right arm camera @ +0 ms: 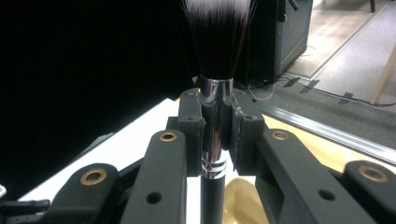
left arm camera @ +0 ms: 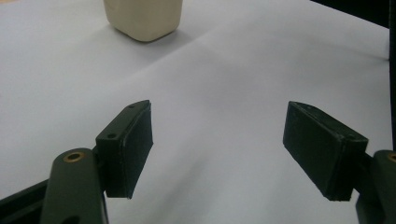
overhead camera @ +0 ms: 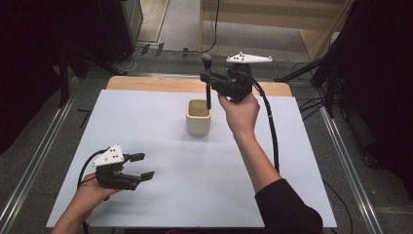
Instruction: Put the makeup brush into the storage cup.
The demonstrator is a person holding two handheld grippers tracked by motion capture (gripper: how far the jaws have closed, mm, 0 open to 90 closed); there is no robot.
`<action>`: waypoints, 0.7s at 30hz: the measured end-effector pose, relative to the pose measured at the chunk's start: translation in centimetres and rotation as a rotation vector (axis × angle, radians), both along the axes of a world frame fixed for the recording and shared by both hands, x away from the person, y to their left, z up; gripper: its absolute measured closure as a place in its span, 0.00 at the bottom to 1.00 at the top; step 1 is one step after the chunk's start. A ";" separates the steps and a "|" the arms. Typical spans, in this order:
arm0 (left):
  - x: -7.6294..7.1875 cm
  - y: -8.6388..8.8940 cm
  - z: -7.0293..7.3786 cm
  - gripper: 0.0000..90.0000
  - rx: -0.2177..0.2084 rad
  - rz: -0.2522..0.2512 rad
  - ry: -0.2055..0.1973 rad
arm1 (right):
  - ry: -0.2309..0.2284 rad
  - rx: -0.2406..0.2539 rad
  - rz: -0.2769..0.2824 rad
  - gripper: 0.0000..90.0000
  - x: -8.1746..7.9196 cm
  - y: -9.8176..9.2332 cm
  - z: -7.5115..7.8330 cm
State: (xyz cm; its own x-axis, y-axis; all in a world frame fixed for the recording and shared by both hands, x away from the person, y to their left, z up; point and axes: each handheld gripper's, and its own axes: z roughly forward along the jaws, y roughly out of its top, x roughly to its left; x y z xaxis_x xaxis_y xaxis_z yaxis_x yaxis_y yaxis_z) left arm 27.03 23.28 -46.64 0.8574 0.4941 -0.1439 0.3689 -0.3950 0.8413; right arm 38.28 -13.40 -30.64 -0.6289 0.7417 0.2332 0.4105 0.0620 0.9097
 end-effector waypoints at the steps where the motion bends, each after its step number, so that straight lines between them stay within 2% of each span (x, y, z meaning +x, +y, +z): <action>1: 0.0 0.0 0.0 0.28 -0.001 0.002 0.001 | -0.003 -0.008 -0.005 0.86 0.1 0.0 0.2; 5: 0.1 0.2 0.1 0.28 -0.007 0.002 -0.005 | -0.013 -0.006 -0.019 0.86 0.9 0.0 0.4; 8: 0.1 0.2 0.0 0.28 -0.015 -0.001 -0.017 | -0.005 0.045 -0.028 0.86 1.4 -0.5 0.3; 14: 0.1 0.1 0.0 0.28 -0.022 0.002 -0.012 | -0.016 0.004 -0.049 0.86 2.2 -0.2 -0.5; 21: 0.1 0.2 0.0 0.28 -0.030 -0.002 -0.010 | -0.013 -0.014 -0.049 0.86 3.0 0.5 -1.5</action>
